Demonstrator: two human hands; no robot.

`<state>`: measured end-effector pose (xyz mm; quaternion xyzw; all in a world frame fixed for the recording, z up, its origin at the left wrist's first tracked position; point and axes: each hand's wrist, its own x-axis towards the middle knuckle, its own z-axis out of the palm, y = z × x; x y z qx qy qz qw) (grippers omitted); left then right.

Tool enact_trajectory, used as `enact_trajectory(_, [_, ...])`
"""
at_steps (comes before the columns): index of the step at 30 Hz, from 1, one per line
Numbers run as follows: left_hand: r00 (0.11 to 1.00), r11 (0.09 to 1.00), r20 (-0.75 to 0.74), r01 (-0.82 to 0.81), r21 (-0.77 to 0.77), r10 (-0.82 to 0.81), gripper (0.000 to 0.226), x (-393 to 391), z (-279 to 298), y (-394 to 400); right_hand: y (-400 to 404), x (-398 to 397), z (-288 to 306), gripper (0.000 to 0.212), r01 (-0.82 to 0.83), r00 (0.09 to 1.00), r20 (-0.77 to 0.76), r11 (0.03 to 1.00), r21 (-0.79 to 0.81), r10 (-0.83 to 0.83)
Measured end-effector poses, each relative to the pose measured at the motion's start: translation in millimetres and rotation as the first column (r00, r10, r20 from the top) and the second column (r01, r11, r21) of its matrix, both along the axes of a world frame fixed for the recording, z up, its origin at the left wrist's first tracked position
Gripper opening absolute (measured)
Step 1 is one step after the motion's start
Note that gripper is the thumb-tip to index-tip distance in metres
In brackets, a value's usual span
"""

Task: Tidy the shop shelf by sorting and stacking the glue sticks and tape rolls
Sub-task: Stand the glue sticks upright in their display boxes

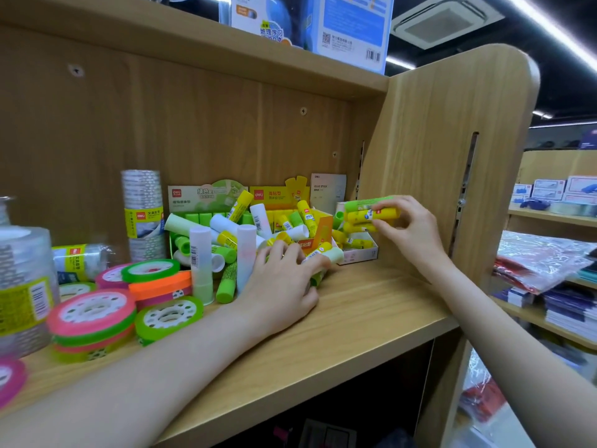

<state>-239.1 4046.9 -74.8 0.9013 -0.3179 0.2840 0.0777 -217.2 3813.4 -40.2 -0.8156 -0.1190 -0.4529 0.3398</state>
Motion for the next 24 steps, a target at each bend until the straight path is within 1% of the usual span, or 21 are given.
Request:
enact_trajectory(1, [1.000,1.000,-0.002,-0.003,0.002,0.003,0.041,0,0,0,-1,-7,1,0.020,-0.045,0.999,-0.007,0.998,0.051,0.045])
enact_trajectory(3, [1.000,1.000,-0.008,-0.014,0.001,0.014,0.041,0,-1,0,1,-27,3,0.019,-0.197,0.974,-0.065,0.956,0.219,0.216])
enact_trajectory(5, [0.999,0.999,-0.017,-0.042,-0.009,0.042,0.054,1,-2,0,2,-44,1,0.017,-0.325,0.891,-0.163,0.847,0.421,0.423])
enact_trajectory(6, [0.998,0.998,-0.023,-0.059,-0.010,0.059,0.060,2,-2,0,1,-50,-2,0.017,-0.341,0.840,-0.224,0.802,0.490,0.494])
enact_trajectory(7, [0.997,0.997,-0.023,-0.075,-0.006,0.075,0.063,3,-4,0,1,-53,-7,0.017,-0.338,0.791,-0.299,0.788,0.515,0.534])
enact_trajectory(9, [0.996,0.996,-0.016,-0.088,0.005,0.088,0.069,5,-5,-1,1,-53,-16,0.017,-0.339,0.701,-0.436,0.801,0.494,0.565])
enact_trajectory(10, [0.996,0.996,-0.019,-0.089,0.009,0.090,0.075,5,-5,-1,2,-51,-18,0.017,-0.347,0.672,-0.479,0.812,0.469,0.564])
enact_trajectory(12, [0.997,0.997,-0.027,-0.078,0.001,0.079,0.087,4,-5,-1,7,-44,-21,0.016,-0.385,0.650,-0.525,0.834,0.395,0.549])
enact_trajectory(14, [0.999,0.999,-0.016,-0.044,-0.002,0.044,0.091,3,-5,0,15,-36,-22,0.015,-0.428,0.696,-0.551,0.882,0.196,0.460])
enact_trajectory(16, [0.999,1.000,0.028,0.025,0.015,-0.025,0.086,1,-3,-2,26,-27,-24,0.016,-0.429,0.755,-0.564,0.902,-0.039,0.335])
enact_trajectory(17, [0.998,0.998,0.038,0.048,0.033,-0.049,0.084,1,-2,-2,31,-21,-26,0.018,-0.421,0.773,-0.567,0.899,-0.124,0.284])
enact_trajectory(18, [0.998,0.997,0.025,0.049,0.066,-0.051,0.085,0,0,-2,36,-18,-27,0.022,-0.419,0.783,-0.565,0.893,-0.167,0.262])
enact_trajectory(19, [0.999,0.995,0.003,0.034,0.098,-0.035,0.086,0,0,-2,39,-16,-29,0.026,-0.419,0.784,-0.564,0.891,-0.175,0.258])
enact_trajectory(20, [1.000,0.993,-0.012,0.016,0.119,-0.014,0.088,2,-1,-2,39,-16,-30,0.030,-0.425,0.769,-0.575,0.895,-0.136,0.278])
enact_trajectory(21, [1.000,0.991,-0.015,0.001,0.131,0.001,0.089,2,-1,-2,37,-16,-30,0.031,-0.434,0.743,-0.584,0.900,-0.048,0.327])
enact_trajectory(22, [1.000,0.990,-0.007,-0.010,0.143,0.011,0.089,3,0,-2,33,-16,-29,0.028,-0.433,0.723,-0.567,0.898,0.074,0.395])
enact_trajectory(23, [1.000,0.987,0.002,-0.024,0.156,0.024,0.089,3,0,-4,28,-16,-28,0.024,-0.422,0.728,-0.510,0.886,0.194,0.458])
enact_trajectory(24, [0.999,0.987,0.016,-0.035,0.159,0.032,0.089,4,0,-5,20,-12,-26,0.019,-0.374,0.787,-0.428,0.895,0.244,0.445])
